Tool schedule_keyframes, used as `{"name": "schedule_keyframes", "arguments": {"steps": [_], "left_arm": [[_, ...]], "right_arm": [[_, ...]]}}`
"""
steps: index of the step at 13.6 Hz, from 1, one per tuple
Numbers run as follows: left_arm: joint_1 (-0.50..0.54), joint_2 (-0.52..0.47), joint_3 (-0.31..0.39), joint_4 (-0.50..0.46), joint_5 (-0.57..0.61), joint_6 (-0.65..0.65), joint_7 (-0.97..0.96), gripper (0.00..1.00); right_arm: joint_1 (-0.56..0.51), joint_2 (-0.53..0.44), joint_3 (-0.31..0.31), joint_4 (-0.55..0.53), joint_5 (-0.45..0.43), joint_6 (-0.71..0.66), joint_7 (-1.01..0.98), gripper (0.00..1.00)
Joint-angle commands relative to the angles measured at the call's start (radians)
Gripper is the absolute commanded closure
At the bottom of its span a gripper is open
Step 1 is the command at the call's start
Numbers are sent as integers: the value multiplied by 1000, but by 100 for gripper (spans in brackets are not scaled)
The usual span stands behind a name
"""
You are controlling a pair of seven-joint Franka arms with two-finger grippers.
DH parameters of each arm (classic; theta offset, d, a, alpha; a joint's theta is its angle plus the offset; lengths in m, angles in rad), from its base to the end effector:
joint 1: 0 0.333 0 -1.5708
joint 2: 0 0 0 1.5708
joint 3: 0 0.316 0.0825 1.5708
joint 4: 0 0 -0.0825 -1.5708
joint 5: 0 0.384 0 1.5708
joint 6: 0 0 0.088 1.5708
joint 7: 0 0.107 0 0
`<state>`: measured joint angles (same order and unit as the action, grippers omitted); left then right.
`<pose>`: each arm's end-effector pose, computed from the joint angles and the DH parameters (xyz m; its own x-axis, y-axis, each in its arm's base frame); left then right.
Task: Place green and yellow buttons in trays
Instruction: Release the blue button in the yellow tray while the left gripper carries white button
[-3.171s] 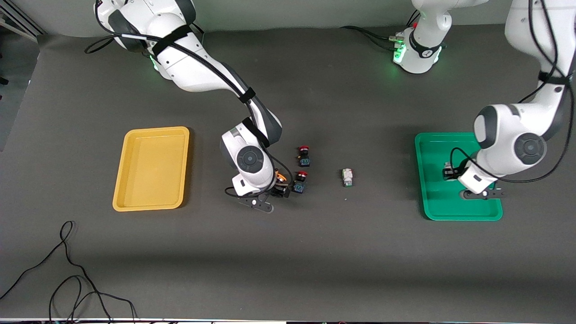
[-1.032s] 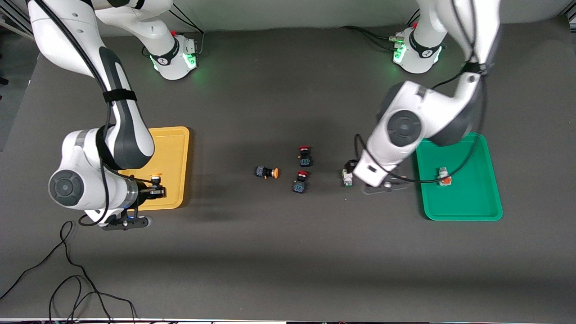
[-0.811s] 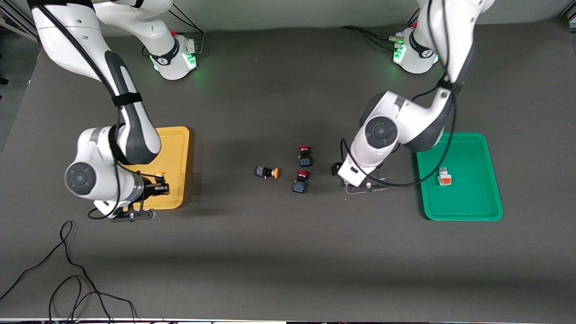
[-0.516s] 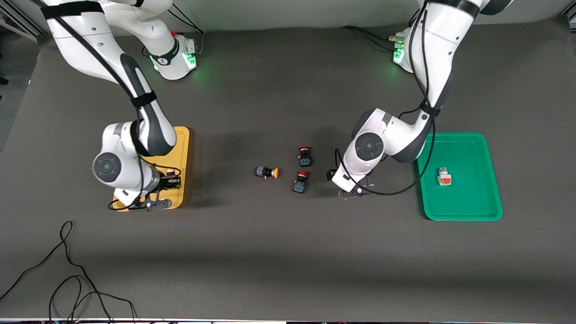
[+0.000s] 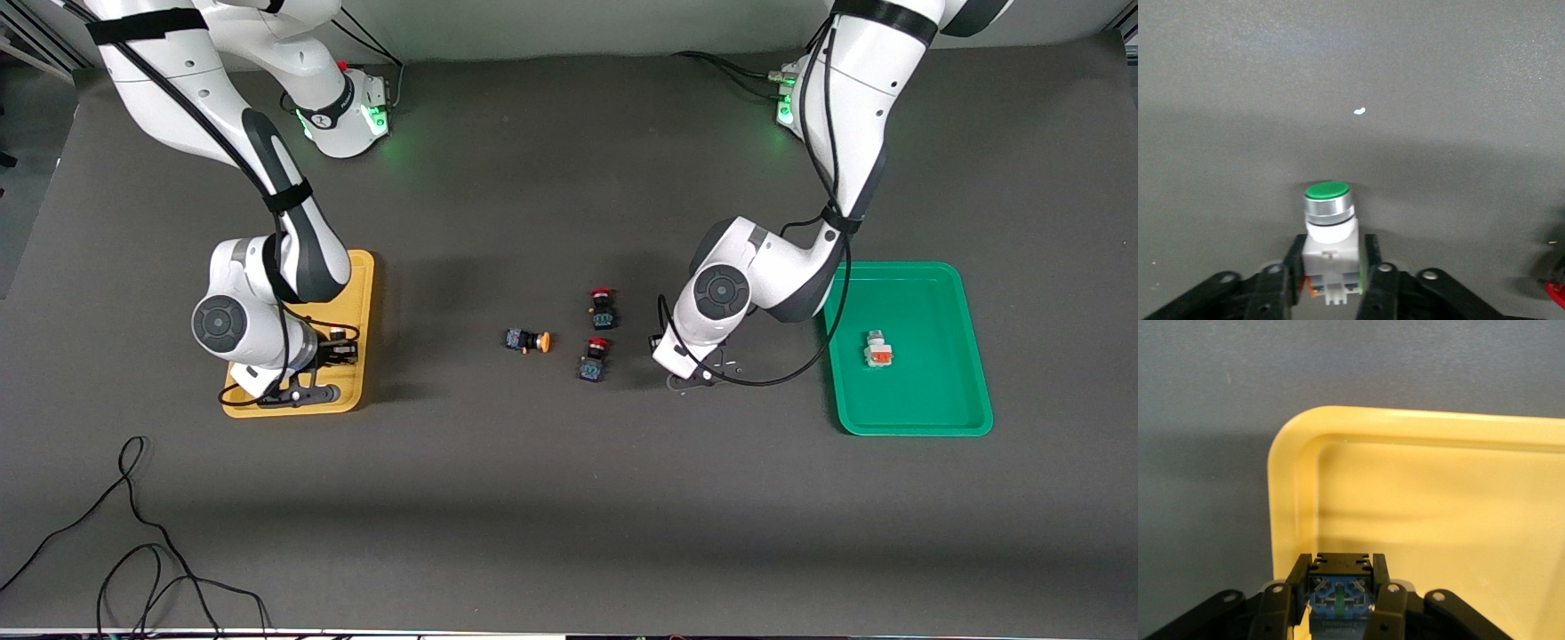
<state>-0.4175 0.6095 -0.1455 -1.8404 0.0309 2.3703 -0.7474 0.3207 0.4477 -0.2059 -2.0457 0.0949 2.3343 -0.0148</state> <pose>0.5414 -0.3357 0.1917 0.9785 0.1825 -0.0963 0.1831 -0.9831 -0.0030 0.5758 0.0687 0.2114 0.9868 0.0691 -0.1462 0.0740 -0.9969 0.0283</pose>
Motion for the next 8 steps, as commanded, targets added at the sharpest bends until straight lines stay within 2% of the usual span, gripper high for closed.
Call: {"name": "schedule_keyframes", "arguments": {"steps": [1,2,4,6,8], "left_arm": [[-9,-57,17,-10,17,-38,-47,82],[-6,-91,21,10,14,-93,-64,83],[54,-180,12,56,3,-234,-49,85],[101,-256,11,85,-32,-353,-9,88],[182,-331,15,82,-95,-460,139,88]], "right_arm": [[1,-34,-17,-31,-6,13,-19,100],[1,-34,-17,-30,-6,13,-19,100],[3,-37,-17,-30,-6,13,-19,2],[3,-38,-17,-30,-6,11,-19,0],[4,-46,-17,-25,-4,4,-14,0]]}}
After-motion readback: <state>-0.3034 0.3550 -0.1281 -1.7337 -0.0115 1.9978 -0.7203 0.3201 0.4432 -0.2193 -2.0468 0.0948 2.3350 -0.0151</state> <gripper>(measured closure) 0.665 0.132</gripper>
